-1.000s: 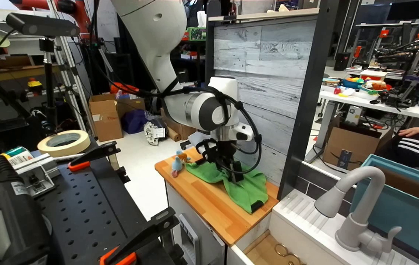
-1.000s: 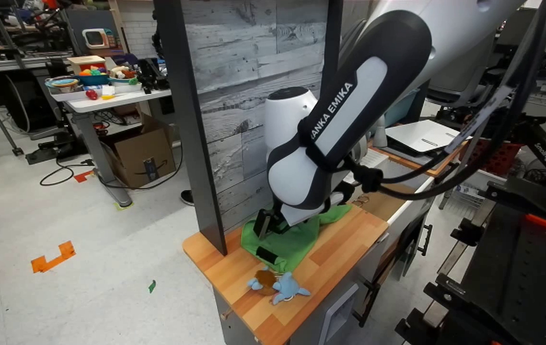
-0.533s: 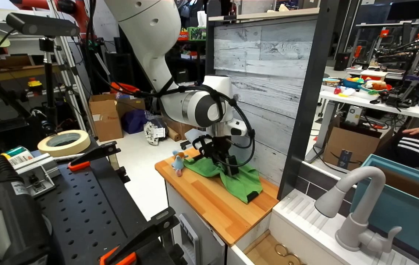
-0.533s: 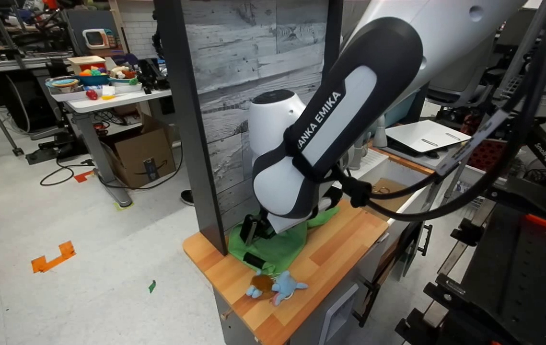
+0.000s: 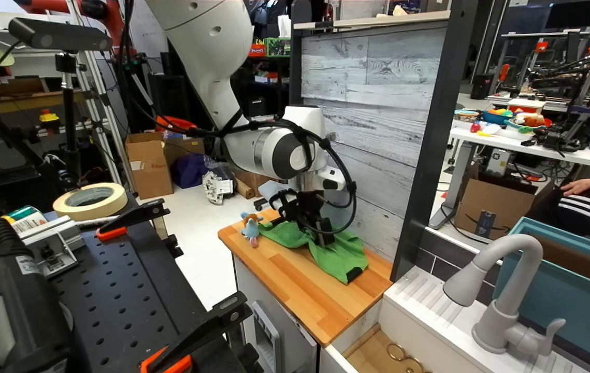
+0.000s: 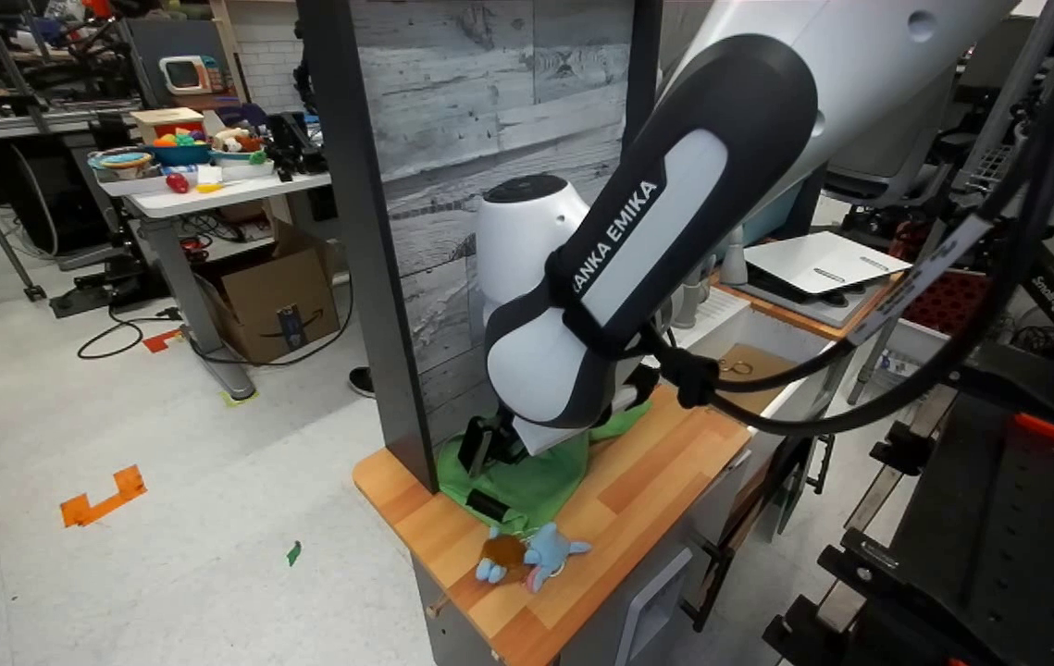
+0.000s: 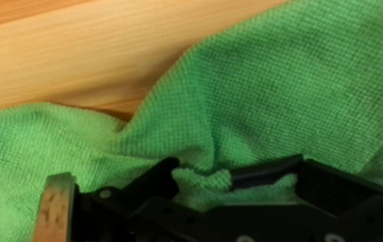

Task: Slide the green cloth to the left

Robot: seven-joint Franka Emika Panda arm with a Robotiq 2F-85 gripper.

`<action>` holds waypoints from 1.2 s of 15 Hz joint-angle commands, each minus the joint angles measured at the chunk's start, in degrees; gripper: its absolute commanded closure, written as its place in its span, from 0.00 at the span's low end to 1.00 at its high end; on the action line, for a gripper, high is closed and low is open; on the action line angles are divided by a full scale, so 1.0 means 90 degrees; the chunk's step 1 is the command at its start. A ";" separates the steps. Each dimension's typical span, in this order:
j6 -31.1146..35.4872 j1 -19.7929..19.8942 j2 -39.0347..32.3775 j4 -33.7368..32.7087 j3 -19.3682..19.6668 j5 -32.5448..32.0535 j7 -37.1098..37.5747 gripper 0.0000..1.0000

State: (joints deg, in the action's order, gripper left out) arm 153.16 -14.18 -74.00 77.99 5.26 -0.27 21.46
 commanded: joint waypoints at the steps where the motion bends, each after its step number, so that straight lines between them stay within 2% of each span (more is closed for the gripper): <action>1: 0.0495 -0.0073 0.0449 0.0806 -0.0023 0.0018 0.0041 0.00; 3: 0.0899 -0.0110 0.0837 0.1449 -0.0057 -0.0018 -0.0009 0.00; 8: 0.2441 -0.0525 0.1780 0.3019 0.0067 0.0164 -0.0035 0.00; 12: 0.3384 -0.0644 0.2521 0.4203 -0.0056 0.0380 -0.0254 0.00; 14: 0.3515 -0.0631 0.2765 0.4555 -0.0123 0.0482 -0.0410 0.00; 15: 0.3302 -0.0654 0.2298 0.3942 -0.0079 0.0565 -0.0393 0.00; 18: 0.3359 -0.0648 0.2589 0.4328 -0.0101 0.0597 -0.0462 0.00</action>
State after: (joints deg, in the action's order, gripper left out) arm 183.42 -19.87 -50.68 116.98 4.52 2.69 19.51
